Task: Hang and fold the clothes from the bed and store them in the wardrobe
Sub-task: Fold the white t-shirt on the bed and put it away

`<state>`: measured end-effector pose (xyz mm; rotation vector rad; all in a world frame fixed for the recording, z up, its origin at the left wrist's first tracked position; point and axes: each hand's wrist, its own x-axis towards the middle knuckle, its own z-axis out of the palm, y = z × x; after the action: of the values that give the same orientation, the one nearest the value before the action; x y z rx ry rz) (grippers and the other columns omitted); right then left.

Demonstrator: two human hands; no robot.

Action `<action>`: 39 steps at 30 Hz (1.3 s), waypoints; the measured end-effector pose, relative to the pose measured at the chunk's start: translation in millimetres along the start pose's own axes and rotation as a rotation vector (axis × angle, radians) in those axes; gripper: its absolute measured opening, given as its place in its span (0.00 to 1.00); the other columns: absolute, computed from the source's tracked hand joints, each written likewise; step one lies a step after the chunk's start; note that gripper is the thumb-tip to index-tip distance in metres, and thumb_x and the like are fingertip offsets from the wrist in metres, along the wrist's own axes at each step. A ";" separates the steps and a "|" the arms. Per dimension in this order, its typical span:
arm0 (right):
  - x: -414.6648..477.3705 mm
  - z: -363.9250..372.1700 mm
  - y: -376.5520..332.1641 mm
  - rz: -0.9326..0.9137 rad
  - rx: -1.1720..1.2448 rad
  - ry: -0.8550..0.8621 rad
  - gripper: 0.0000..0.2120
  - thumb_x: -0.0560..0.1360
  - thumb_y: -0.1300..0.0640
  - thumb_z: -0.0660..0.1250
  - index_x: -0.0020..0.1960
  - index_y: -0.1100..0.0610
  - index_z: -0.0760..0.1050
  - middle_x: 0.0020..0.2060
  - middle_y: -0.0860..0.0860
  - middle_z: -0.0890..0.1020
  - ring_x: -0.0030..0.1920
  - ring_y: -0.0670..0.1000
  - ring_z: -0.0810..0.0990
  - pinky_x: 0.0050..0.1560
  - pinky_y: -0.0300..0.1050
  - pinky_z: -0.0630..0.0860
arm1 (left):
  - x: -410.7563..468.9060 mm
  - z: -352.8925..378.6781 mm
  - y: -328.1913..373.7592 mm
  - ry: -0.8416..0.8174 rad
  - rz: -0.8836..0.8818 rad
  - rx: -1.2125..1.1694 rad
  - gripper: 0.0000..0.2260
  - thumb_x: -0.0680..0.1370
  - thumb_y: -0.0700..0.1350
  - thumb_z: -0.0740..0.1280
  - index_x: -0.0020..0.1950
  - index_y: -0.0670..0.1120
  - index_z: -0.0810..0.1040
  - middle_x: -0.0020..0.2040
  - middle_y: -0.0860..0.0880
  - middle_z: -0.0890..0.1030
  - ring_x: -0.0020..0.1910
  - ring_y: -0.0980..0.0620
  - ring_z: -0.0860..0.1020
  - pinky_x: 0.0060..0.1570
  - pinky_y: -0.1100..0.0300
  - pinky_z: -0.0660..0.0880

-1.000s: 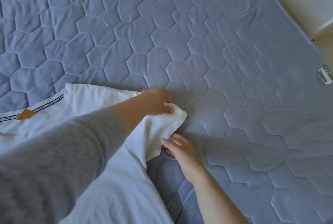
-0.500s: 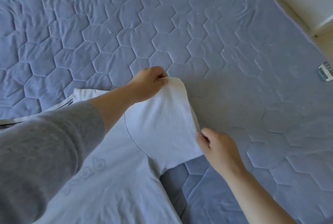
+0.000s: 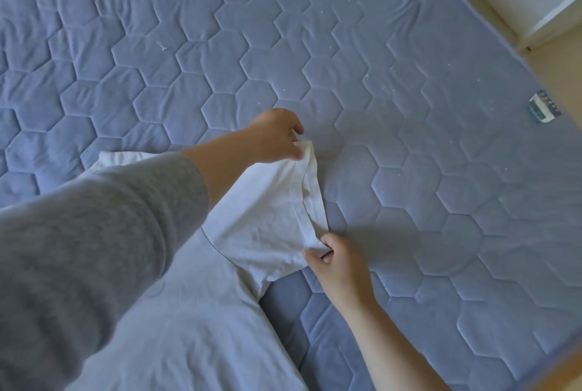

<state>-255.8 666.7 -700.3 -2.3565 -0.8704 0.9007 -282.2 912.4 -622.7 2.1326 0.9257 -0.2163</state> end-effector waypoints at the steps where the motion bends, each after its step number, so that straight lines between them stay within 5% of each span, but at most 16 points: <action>1: -0.7 -1.8 0.8 0.001 0.012 -0.009 0.22 0.73 0.54 0.70 0.30 0.48 0.59 0.25 0.44 0.63 0.26 0.44 0.65 0.29 0.34 0.65 | 2.8 -0.7 -1.6 -0.022 0.013 0.038 0.09 0.73 0.41 0.70 0.52 0.47 0.80 0.41 0.53 0.74 0.44 0.51 0.74 0.41 0.63 0.68; 2: -0.2 -5.0 2.2 0.000 0.026 -0.014 0.22 0.73 0.55 0.70 0.30 0.51 0.58 0.24 0.45 0.61 0.26 0.46 0.62 0.28 0.36 0.62 | 0.0 -3.9 0.3 -0.031 0.040 0.069 0.02 0.73 0.40 0.69 0.43 0.47 0.78 0.38 0.52 0.72 0.41 0.50 0.72 0.39 0.62 0.67; 5: -0.8 -21.2 8.3 -0.009 0.019 -0.027 0.22 0.73 0.57 0.69 0.31 0.54 0.56 0.23 0.47 0.60 0.28 0.47 0.59 0.29 0.41 0.59 | -4.0 -10.3 -2.7 -0.029 0.058 0.096 0.16 0.74 0.38 0.65 0.30 0.45 0.60 0.32 0.50 0.63 0.35 0.49 0.64 0.32 0.60 0.60; 7: -3.2 -32.8 11.6 -0.031 -0.053 -0.029 0.21 0.73 0.57 0.69 0.30 0.53 0.59 0.23 0.48 0.63 0.28 0.47 0.62 0.31 0.44 0.63 | -7.5 -13.4 -3.7 -0.006 0.065 0.092 0.17 0.75 0.40 0.65 0.31 0.45 0.61 0.32 0.51 0.63 0.35 0.50 0.65 0.33 0.59 0.61; 10: -4.6 -40.6 13.6 -0.081 -0.133 -0.087 0.15 0.73 0.56 0.67 0.31 0.53 0.66 0.30 0.47 0.68 0.32 0.47 0.68 0.36 0.44 0.67 | -7.4 -9.0 -2.4 0.002 0.050 0.028 0.07 0.78 0.47 0.67 0.42 0.46 0.78 0.41 0.53 0.75 0.44 0.52 0.73 0.43 0.61 0.69; 14: -2.4 -26.9 0.2 -0.032 -0.063 -0.137 0.16 0.73 0.48 0.69 0.31 0.50 0.67 0.39 0.48 0.70 0.44 0.49 0.72 0.41 0.41 0.67 | -3.8 5.0 -10.1 -0.025 -0.074 0.013 0.13 0.82 0.45 0.57 0.54 0.44 0.81 0.53 0.48 0.79 0.51 0.48 0.76 0.50 0.56 0.74; 20: 2.9 -19.5 13.8 -0.047 0.020 -0.005 0.23 0.73 0.56 0.72 0.27 0.48 0.61 0.41 0.48 0.71 0.39 0.46 0.71 0.39 0.33 0.63 | 2.0 28.2 -31.5 0.079 -0.161 -0.001 0.09 0.80 0.41 0.57 0.52 0.48 0.77 0.49 0.45 0.80 0.45 0.44 0.79 0.42 0.56 0.75; 24: -7.2 -38.0 46.5 -0.084 -0.062 -0.011 0.17 0.71 0.55 0.74 0.30 0.53 0.68 0.42 0.47 0.72 0.40 0.48 0.75 0.42 0.42 0.71 | 10.2 38.1 -34.2 0.010 -0.151 0.112 0.08 0.80 0.48 0.62 0.50 0.47 0.80 0.52 0.46 0.79 0.48 0.45 0.77 0.46 0.55 0.75; 28: -5.5 -34.3 51.6 -0.067 -0.063 -0.022 0.18 0.72 0.54 0.73 0.31 0.52 0.67 0.42 0.47 0.72 0.41 0.48 0.74 0.41 0.38 0.65 | 15.9 48.3 -30.8 -0.023 -0.124 0.229 0.14 0.79 0.55 0.63 0.48 0.45 0.78 0.48 0.46 0.78 0.51 0.43 0.76 0.51 0.51 0.75; 33: 0.2 -31.6 47.2 -0.031 -0.031 -0.027 0.13 0.72 0.54 0.72 0.33 0.53 0.71 0.42 0.48 0.73 0.45 0.48 0.75 0.44 0.37 0.68 | 24.7 54.0 -21.9 -0.018 -0.117 0.180 0.14 0.78 0.53 0.64 0.39 0.44 0.74 0.38 0.47 0.75 0.41 0.44 0.75 0.39 0.54 0.70; 39: 8.4 -38.9 23.0 -0.016 0.148 -0.012 0.19 0.71 0.60 0.67 0.31 0.59 0.57 0.28 0.55 0.58 0.31 0.47 0.57 0.32 0.45 0.55 | 39.8 35.5 -12.6 0.328 -0.103 0.104 0.08 0.78 0.45 0.66 0.45 0.41 0.79 0.45 0.45 0.77 0.47 0.43 0.75 0.42 0.53 0.70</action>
<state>-214.2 649.1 -691.6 -2.2166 -0.7975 0.9410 -257.0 913.9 -671.4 2.2596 1.2376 0.0384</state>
